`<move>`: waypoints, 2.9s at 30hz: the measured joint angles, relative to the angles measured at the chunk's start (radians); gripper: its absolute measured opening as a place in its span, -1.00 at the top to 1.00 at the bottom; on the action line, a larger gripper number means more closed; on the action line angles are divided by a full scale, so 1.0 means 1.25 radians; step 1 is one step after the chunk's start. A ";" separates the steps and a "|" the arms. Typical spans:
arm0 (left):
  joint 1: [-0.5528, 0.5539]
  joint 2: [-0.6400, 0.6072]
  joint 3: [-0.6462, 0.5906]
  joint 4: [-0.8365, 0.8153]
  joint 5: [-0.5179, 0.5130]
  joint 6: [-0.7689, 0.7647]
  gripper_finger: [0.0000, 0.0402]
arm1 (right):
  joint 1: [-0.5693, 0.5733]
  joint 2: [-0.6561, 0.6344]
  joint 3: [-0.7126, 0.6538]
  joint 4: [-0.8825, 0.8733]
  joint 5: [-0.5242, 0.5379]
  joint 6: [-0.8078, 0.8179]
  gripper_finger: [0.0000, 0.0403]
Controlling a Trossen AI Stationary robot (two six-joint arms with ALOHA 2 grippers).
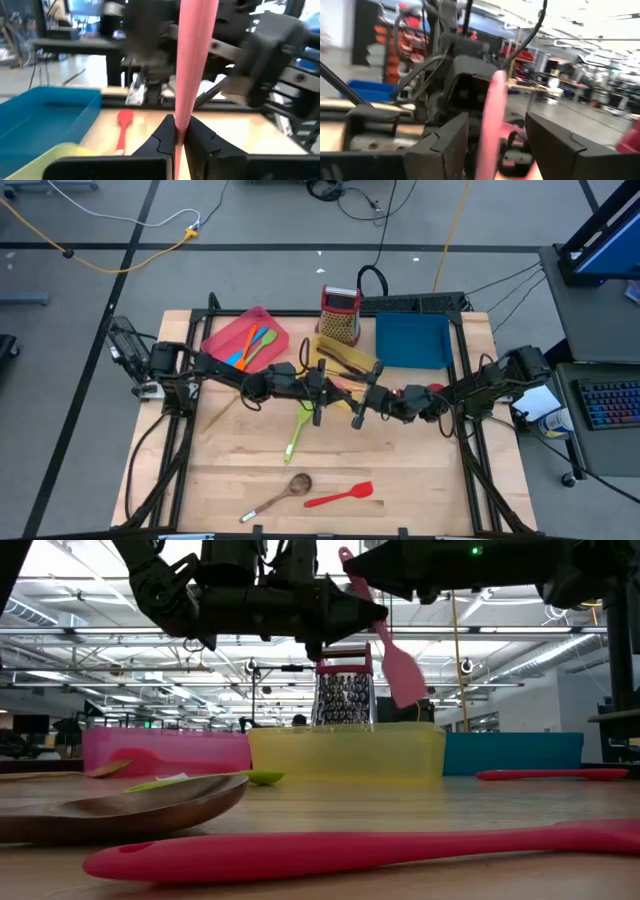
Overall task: Pick & Place Kitchen Items
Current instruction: Put the pink spatula into the red bin
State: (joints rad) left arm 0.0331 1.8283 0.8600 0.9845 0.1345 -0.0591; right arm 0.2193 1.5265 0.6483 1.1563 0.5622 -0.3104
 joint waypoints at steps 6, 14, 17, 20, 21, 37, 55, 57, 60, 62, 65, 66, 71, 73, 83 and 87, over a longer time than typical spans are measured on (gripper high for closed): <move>0.035 -0.106 0.000 -0.191 -0.005 0.011 0.92 | 0.045 0.000 0.000 -0.020 0.119 -0.067 -0.05; 0.059 -0.285 0.000 -0.479 -0.104 0.077 0.90 | 0.074 0.000 0.000 -0.030 0.157 -0.059 -0.08; 0.060 -0.340 0.000 -0.583 -0.154 0.091 0.89 | 0.075 -0.002 0.000 -0.050 0.157 -0.020 -0.08; 0.061 -0.388 0.000 -0.656 -0.191 0.092 0.89 | 0.075 -0.025 0.000 -0.119 0.156 0.009 -0.08; 0.063 -0.405 0.000 -0.692 -0.199 0.088 0.89 | 0.075 -0.037 0.000 -0.155 0.156 0.027 -0.08; 0.242 -0.533 0.000 -1.010 -0.305 0.048 0.92 | 0.072 -0.195 -0.001 -0.501 0.154 0.237 0.00; 0.499 -0.529 0.000 -1.263 -0.305 0.008 0.87 | 0.054 -0.195 0.000 -0.511 0.154 0.233 0.00; 0.514 -0.529 0.000 -1.306 -0.305 -0.006 0.89 | 0.054 -0.195 0.000 -0.511 0.154 0.233 0.00; 0.532 -0.529 0.000 -1.347 -0.304 -0.021 0.91 | 0.054 -0.195 0.000 -0.511 0.154 0.234 0.00; 0.541 -0.529 0.000 -1.361 -0.304 -0.024 0.91 | 0.054 -0.195 0.000 -0.511 0.154 0.234 0.00; 0.551 -0.523 0.000 -1.358 -0.304 -0.025 0.86 | 0.054 -0.195 0.000 -0.511 0.154 0.240 0.00; 0.553 -0.516 0.000 -1.358 -0.304 -0.025 0.85 | 0.054 -0.195 0.000 -0.511 0.154 0.243 0.00; 0.567 -0.459 0.000 -1.359 -0.304 -0.016 0.89 | 0.054 -0.195 0.000 -0.511 0.154 0.245 0.00; 0.571 -0.430 -0.001 -1.359 -0.304 -0.001 0.92 | 0.054 -0.195 0.000 -0.511 0.154 0.245 0.00; 0.626 -0.326 -0.001 -1.354 -0.333 0.012 0.88 | 0.054 -0.195 0.000 -0.511 0.154 0.245 0.00; 0.643 -0.272 0.000 -1.333 -0.334 0.031 0.91 | 0.054 -0.195 0.000 -0.511 0.154 0.245 0.00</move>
State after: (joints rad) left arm 0.8367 1.4882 0.8600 -0.6817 -0.2825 -0.0205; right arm 0.2867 1.2827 0.6479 0.5175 0.7547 -0.0036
